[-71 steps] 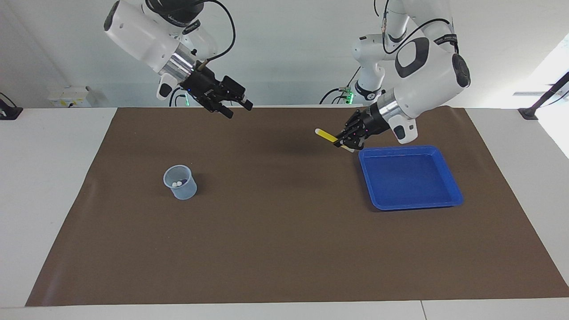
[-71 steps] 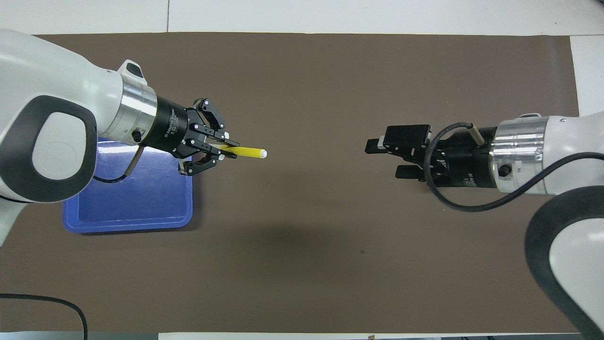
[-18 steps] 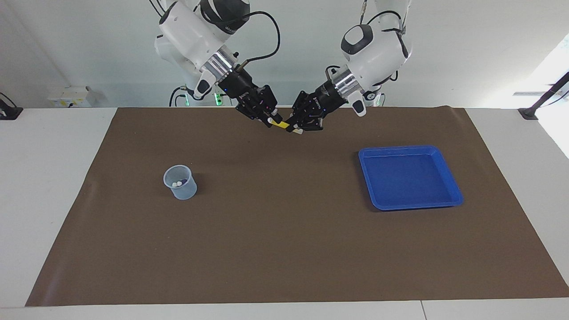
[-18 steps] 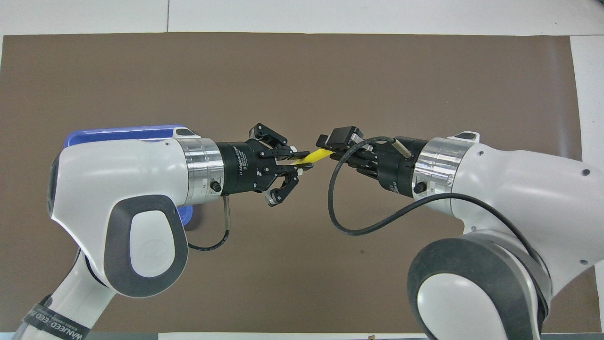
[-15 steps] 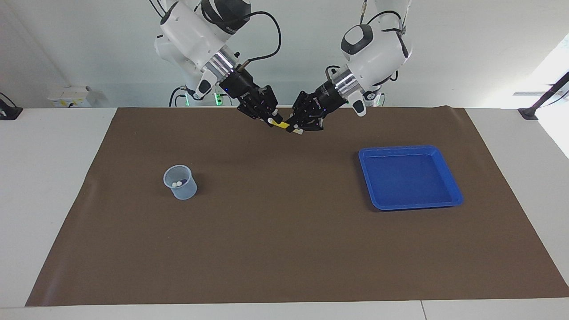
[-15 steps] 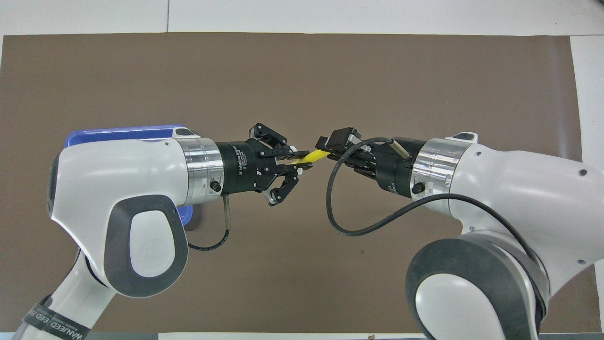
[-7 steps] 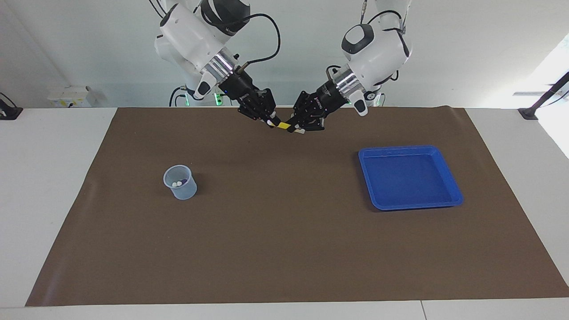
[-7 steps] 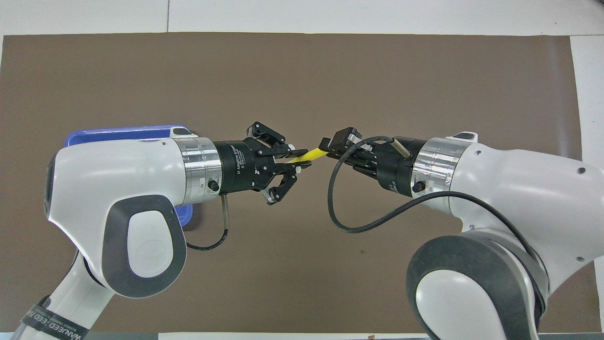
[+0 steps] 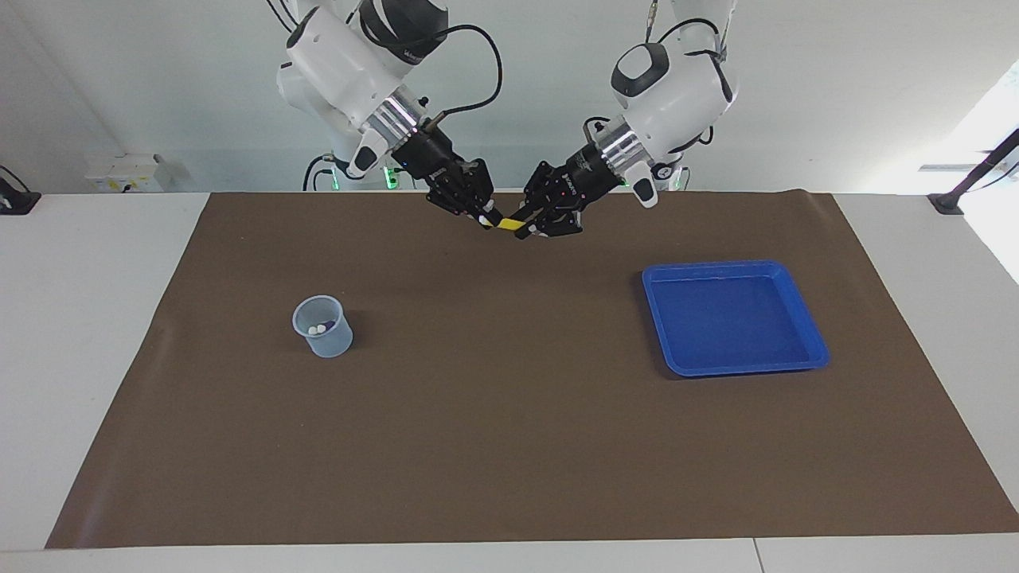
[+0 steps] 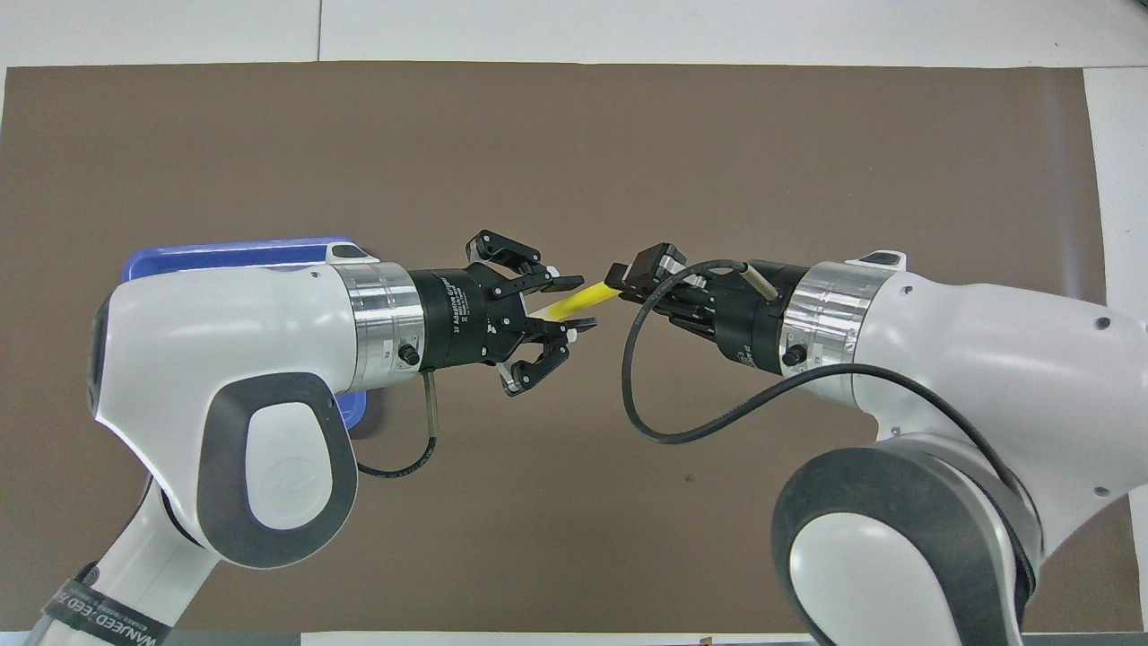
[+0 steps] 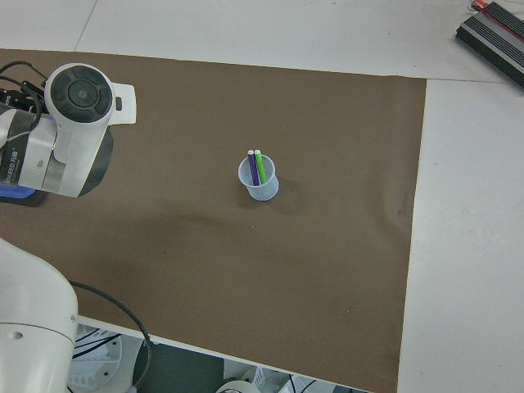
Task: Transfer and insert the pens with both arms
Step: 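Insert the yellow pen into the cup while the left gripper withdraws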
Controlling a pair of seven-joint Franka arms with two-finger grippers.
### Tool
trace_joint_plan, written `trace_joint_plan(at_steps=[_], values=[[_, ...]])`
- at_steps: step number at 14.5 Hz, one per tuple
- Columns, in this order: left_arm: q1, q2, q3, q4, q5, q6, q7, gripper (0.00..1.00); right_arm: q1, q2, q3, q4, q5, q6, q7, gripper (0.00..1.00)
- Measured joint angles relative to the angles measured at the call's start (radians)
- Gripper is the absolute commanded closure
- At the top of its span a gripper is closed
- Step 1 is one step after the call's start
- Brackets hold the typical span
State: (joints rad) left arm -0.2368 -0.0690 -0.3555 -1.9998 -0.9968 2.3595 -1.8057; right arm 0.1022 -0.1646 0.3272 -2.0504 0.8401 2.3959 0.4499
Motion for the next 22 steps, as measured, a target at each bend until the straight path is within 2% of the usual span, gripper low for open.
trace_joint_plan(at_steps=[3, 5, 8, 11, 13, 17, 22], values=[[0.003, 0.000, 0.005, 0.000, 0.000, 0.000, 0.000, 0.00, -0.021, 0.000, -0.005, 0.001, -0.003, -0.069, -0.114, 1.00], [0.027, 0.000, 0.010, -0.001, 0.000, 0.000, 0.007, 0.00, -0.101, -0.002, -0.010, 0.009, -0.062, -0.183, -0.279, 1.00], [0.085, 0.000, 0.015, -0.002, 0.000, -0.001, 0.051, 0.00, -0.234, -0.001, -0.020, 0.021, -0.342, -0.333, -0.513, 1.00], [0.132, 0.000, 0.016, -0.008, 0.014, -0.003, 0.114, 0.00, -0.301, 0.007, -0.022, 0.021, -0.592, -0.363, -0.761, 1.00], [0.153, 0.000, 0.016, -0.012, 0.039, -0.004, 0.146, 0.00, -0.316, 0.025, -0.022, 0.021, -0.710, -0.361, -0.847, 1.00], [0.210, 0.000, 0.017, -0.015, 0.068, -0.060, 0.290, 0.00, -0.342, 0.076, -0.021, 0.021, -0.750, -0.331, -0.875, 1.00], [0.276, 0.000, 0.019, -0.016, 0.237, -0.223, 0.529, 0.00, -0.348, 0.150, -0.018, 0.018, -0.750, -0.254, -0.879, 1.00]])
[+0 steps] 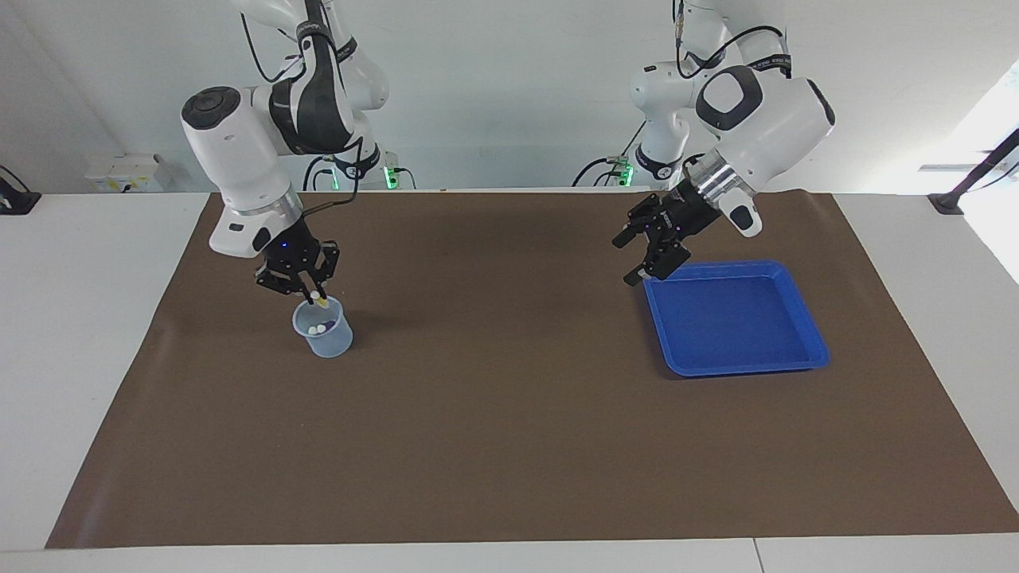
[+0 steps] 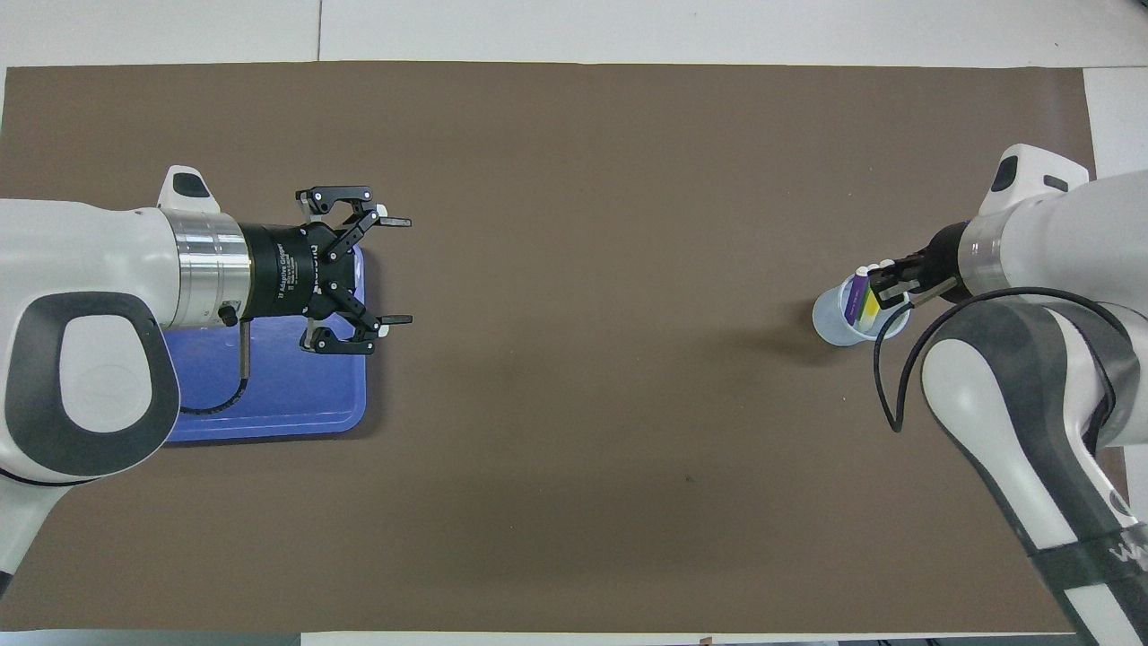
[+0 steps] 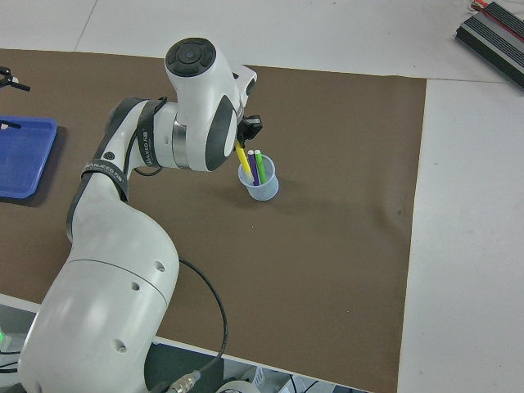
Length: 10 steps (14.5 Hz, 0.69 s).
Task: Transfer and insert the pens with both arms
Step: 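Insert the yellow pen into the cup while the left gripper withdraws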
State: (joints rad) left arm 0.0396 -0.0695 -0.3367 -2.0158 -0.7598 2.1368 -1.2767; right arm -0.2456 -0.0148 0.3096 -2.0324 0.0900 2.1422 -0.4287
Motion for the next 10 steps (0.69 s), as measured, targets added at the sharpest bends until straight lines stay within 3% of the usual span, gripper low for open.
trace_joint_plan(at_steps=[2, 3, 5, 6, 10], values=[[0.017, -0.002, 0.000, 0.002, 0.056, -0.046, 0.094, 0.00, 0.000, 0.004, 0.002, -0.007, 0.000, 0.007, 0.000, 1.00], [0.028, -0.004, 0.001, 0.007, 0.094, -0.076, 0.145, 0.00, 0.001, 0.005, 0.003, -0.016, 0.000, 0.018, 0.000, 0.74], [0.049, -0.007, 0.002, 0.022, 0.166, -0.137, 0.245, 0.00, 0.004, 0.005, 0.005, -0.029, 0.000, 0.023, 0.000, 0.11], [0.063, -0.008, 0.002, 0.034, 0.210, -0.175, 0.305, 0.00, 0.004, 0.005, 0.006, -0.032, 0.000, 0.023, 0.000, 0.00], [0.120, -0.007, 0.004, 0.098, 0.384, -0.347, 0.538, 0.00, -0.001, 0.003, 0.004, -0.021, 0.000, 0.004, 0.000, 0.00]])
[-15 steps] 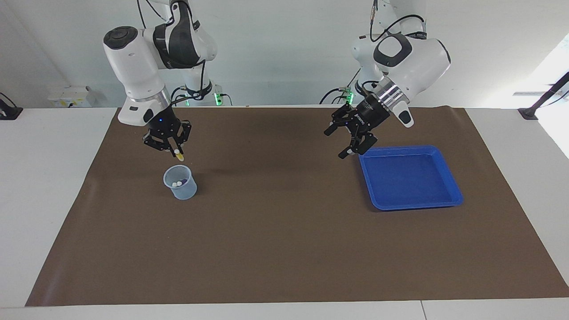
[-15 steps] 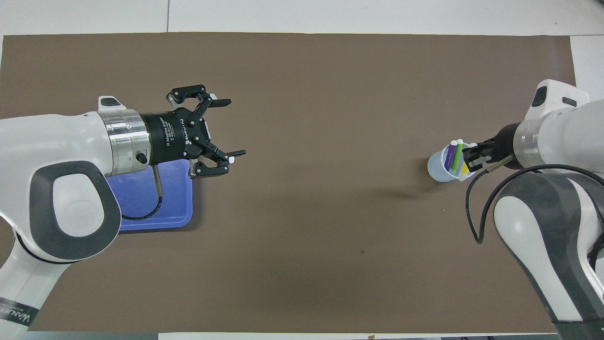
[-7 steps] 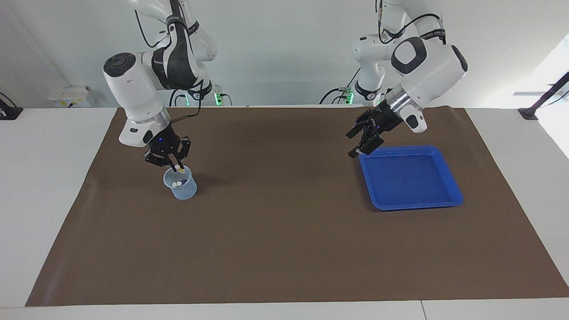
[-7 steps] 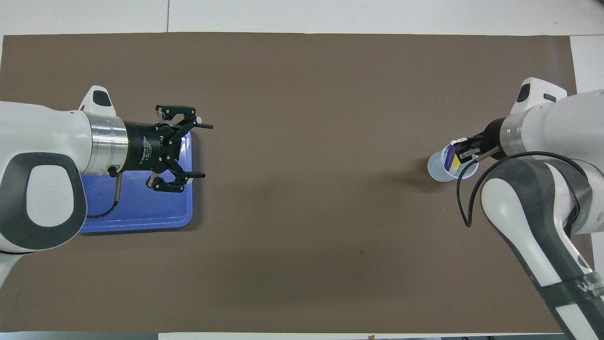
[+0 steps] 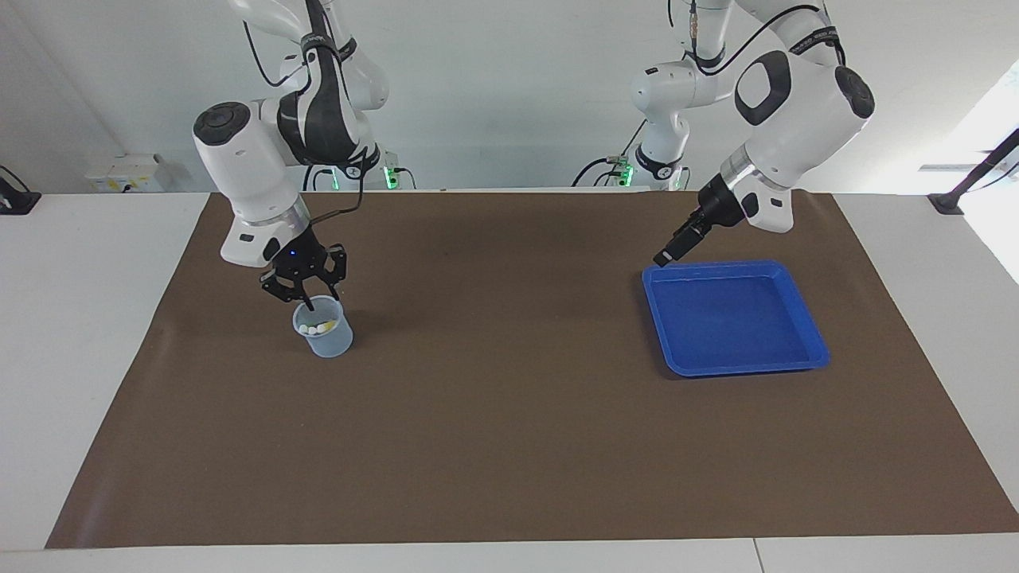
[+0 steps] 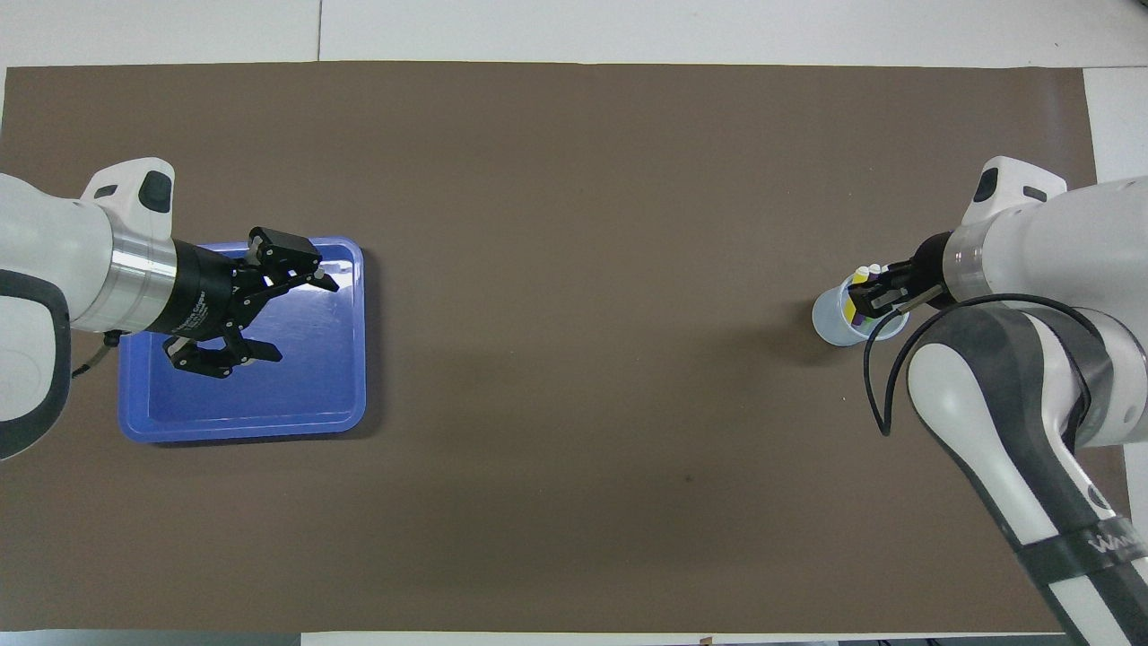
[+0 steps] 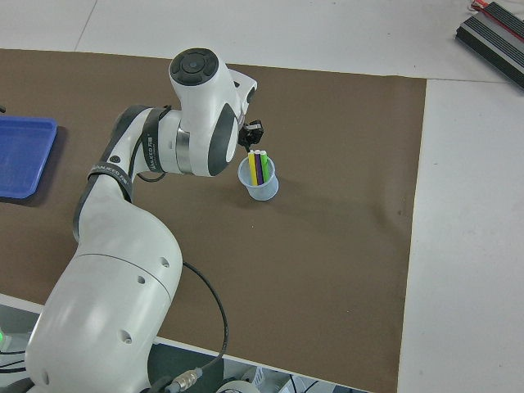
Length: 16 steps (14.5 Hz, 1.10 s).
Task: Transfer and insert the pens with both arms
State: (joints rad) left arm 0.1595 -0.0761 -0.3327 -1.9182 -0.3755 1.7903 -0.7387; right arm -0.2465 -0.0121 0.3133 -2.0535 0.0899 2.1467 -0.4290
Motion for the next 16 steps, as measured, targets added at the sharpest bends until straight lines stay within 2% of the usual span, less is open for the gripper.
trace_joint_plan(at_steps=[2, 5, 9, 12, 16], values=[[0.015, 0.004, 0.012, 0.035, 0.079, -0.085, 0.127, 0.00, -0.001, -0.009, -0.005, 0.067, 0.000, -0.094, 0.000, 0.00], [0.009, 0.017, 0.061, 0.100, 0.174, -0.205, 0.306, 0.00, -0.026, -0.030, -0.015, 0.242, -0.011, -0.327, 0.000, 0.00], [-0.160, 0.042, 0.251, 0.240, 0.269, -0.375, 0.482, 0.00, -0.069, -0.052, -0.045, 0.424, -0.030, -0.592, 0.000, 0.00], [-0.251, 0.046, 0.356, 0.343, 0.317, -0.498, 0.622, 0.00, -0.065, -0.051, -0.042, 0.469, -0.032, -0.642, 0.016, 0.00], [-0.262, 0.047, 0.377, 0.389, 0.333, -0.534, 0.738, 0.00, -0.030, -0.051, -0.029, 0.498, -0.037, -0.707, 0.148, 0.00]])
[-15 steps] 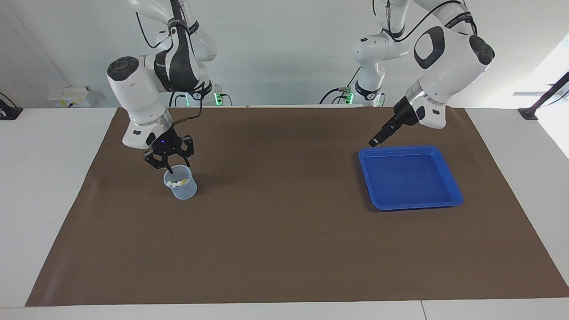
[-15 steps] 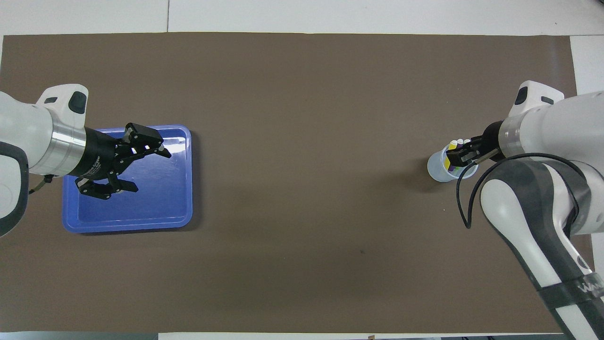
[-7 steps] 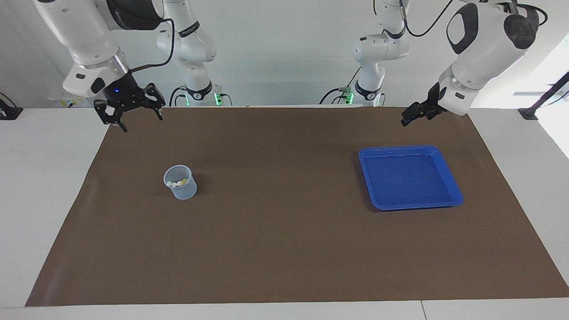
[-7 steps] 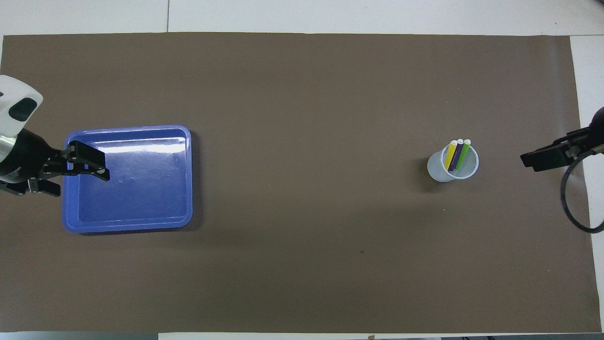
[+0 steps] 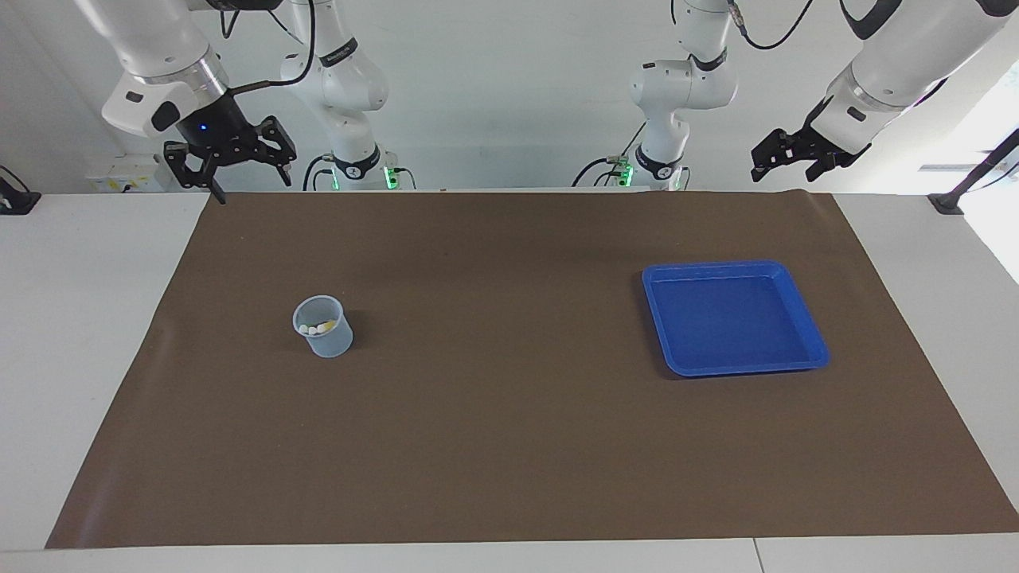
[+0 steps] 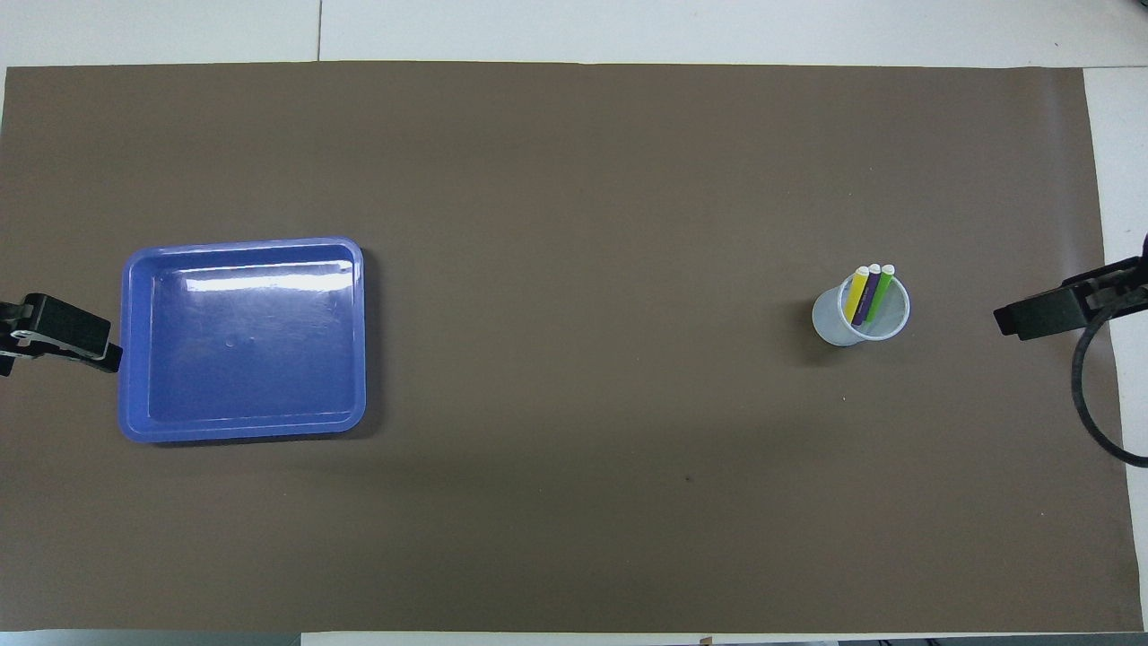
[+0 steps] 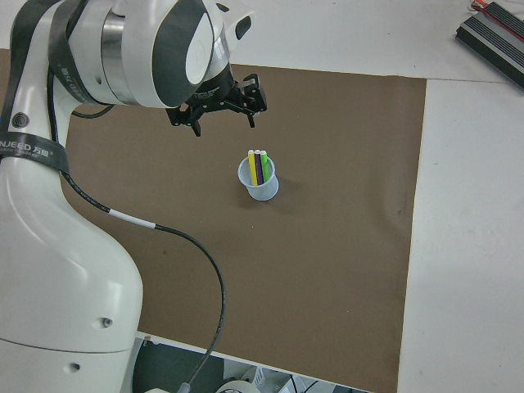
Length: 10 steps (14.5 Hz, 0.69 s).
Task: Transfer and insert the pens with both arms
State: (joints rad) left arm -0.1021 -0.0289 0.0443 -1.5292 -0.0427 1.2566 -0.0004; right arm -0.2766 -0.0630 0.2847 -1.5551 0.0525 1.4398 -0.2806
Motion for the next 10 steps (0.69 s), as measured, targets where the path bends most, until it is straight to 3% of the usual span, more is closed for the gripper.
trace_joint_plan(at_steps=[10], values=[[-0.047, 0.013, -0.009, 0.000, 0.003, 0.054, 0.003, 0.00, -0.017, 0.002, -0.019, 0.003, -0.020, -0.003, 0.009, 0.00]])
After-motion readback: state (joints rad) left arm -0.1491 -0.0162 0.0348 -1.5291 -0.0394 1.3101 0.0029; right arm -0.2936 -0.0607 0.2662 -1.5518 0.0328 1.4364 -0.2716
